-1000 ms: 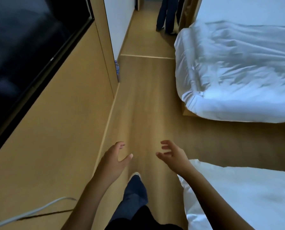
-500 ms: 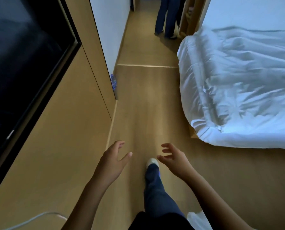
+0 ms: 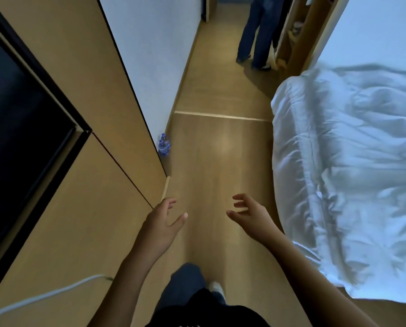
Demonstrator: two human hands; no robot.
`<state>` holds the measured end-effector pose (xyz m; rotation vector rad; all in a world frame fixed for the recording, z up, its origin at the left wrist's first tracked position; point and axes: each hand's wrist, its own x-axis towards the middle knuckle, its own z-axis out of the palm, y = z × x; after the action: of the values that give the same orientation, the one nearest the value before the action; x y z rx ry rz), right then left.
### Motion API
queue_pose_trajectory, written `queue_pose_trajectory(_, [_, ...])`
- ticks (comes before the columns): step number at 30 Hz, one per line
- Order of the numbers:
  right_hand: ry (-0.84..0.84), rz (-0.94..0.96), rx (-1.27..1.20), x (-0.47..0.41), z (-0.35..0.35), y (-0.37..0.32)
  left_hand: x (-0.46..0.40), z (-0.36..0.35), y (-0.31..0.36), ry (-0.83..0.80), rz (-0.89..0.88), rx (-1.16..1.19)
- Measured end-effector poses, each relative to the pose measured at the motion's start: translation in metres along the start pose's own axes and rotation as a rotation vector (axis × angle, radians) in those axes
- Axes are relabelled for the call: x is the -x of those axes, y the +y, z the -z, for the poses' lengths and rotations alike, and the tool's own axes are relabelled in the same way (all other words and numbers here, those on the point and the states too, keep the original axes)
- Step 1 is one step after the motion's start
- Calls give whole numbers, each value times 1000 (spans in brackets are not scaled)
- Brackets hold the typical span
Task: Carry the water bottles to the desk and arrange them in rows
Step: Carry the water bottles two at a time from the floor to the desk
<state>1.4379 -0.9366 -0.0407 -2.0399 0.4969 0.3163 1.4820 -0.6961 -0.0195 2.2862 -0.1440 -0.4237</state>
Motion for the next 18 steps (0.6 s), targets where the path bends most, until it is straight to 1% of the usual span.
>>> queue_pose_trajectory(6, [-30,-2,10,-144,26,-48,-149,9,20,6,7,37])
queue_pose_trajectory(11, [-42,-8,31,-262,52,-93,-276,28,36,-16,47,40])
queue_pose_trajectory(14, [-48,10,41,-324,69,-118,-341,43,52,-18,49,42])
queue_pose_trajectory(18, [-77,3,32,-403,89,-142,-415,56,71,19,83,63])
